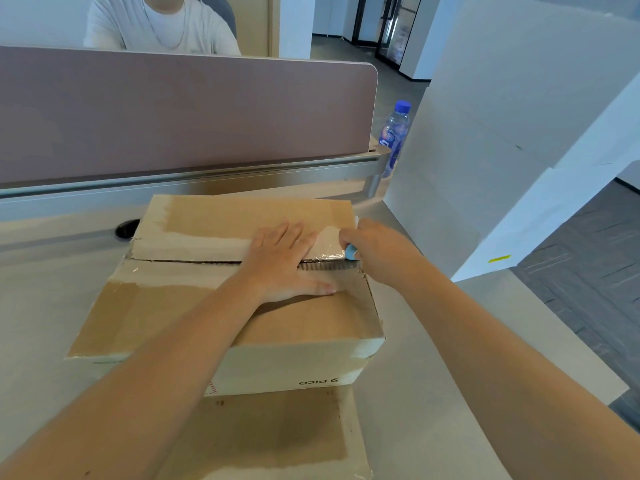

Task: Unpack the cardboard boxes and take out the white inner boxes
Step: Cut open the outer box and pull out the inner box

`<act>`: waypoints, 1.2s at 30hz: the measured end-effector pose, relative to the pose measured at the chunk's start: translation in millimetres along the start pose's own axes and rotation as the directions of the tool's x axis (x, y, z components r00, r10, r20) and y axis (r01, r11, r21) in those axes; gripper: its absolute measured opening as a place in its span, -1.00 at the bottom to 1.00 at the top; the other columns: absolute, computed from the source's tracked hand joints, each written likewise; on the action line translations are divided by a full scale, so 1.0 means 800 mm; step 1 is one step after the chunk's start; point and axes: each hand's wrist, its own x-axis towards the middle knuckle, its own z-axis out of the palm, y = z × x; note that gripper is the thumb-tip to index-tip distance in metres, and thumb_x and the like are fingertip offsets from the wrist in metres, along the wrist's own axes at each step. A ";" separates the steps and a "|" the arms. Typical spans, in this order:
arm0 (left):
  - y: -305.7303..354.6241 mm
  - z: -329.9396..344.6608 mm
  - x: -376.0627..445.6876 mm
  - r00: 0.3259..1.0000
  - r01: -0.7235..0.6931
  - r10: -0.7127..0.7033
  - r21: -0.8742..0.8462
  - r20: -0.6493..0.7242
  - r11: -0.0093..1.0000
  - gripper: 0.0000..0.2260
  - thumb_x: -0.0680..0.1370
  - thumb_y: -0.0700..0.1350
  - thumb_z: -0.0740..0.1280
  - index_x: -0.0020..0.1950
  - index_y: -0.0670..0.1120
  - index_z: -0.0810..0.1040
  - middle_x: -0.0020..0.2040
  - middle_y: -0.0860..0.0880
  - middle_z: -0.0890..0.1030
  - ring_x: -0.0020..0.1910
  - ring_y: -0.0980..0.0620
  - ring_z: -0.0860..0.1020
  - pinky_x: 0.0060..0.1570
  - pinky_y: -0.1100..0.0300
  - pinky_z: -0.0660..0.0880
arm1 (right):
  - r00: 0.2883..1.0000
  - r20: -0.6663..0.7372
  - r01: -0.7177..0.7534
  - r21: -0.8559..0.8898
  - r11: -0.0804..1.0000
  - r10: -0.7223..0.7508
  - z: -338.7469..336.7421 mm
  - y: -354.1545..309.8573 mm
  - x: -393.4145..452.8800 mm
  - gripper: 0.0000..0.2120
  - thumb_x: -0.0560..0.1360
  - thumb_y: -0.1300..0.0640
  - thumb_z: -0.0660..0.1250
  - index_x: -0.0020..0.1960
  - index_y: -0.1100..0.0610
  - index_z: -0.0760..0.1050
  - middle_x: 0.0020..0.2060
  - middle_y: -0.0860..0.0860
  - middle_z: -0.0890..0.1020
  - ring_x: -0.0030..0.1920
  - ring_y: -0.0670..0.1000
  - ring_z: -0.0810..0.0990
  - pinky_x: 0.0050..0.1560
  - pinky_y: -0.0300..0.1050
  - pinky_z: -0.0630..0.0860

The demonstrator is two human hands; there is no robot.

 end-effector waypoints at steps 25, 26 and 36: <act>-0.085 -0.044 -0.049 0.997 -0.049 0.046 -0.056 -0.056 0.997 0.09 0.07 0.50 -0.02 0.49 -0.05 0.19 0.50 -0.02 0.20 0.47 0.01 0.16 0.38 0.19 0.07 | 0.872 -0.248 -0.145 0.693 0.706 0.422 0.040 -0.082 -0.055 -0.83 0.56 0.09 0.22 -0.07 0.10 0.22 -0.32 -0.11 0.36 -0.31 -0.07 0.37 -0.34 -0.20 0.26; -0.098 -0.043 -0.057 0.999 -0.025 0.024 -0.021 -0.043 0.999 0.12 0.03 0.51 -0.07 0.50 -0.02 0.16 0.51 -0.02 0.17 0.48 0.00 0.13 0.40 0.15 0.06 | 0.865 -0.259 -0.144 0.693 0.706 0.431 0.046 -0.094 -0.057 -0.83 0.56 0.08 0.21 -0.06 0.08 0.21 -0.29 -0.09 0.38 -0.27 -0.03 0.38 -0.31 -0.16 0.25; -0.130 -0.005 -0.103 0.973 0.230 -0.229 0.020 -0.036 0.973 -0.26 0.45 0.41 0.01 0.53 0.09 -0.05 0.55 0.01 -0.06 0.52 -0.05 -0.06 0.46 -0.05 -0.08 | 0.852 -0.369 -0.105 0.576 0.811 0.372 0.057 -0.109 -0.029 -0.86 0.57 0.02 0.16 0.00 0.09 0.27 -0.17 -0.03 0.45 -0.20 -0.01 0.42 -0.21 -0.17 0.29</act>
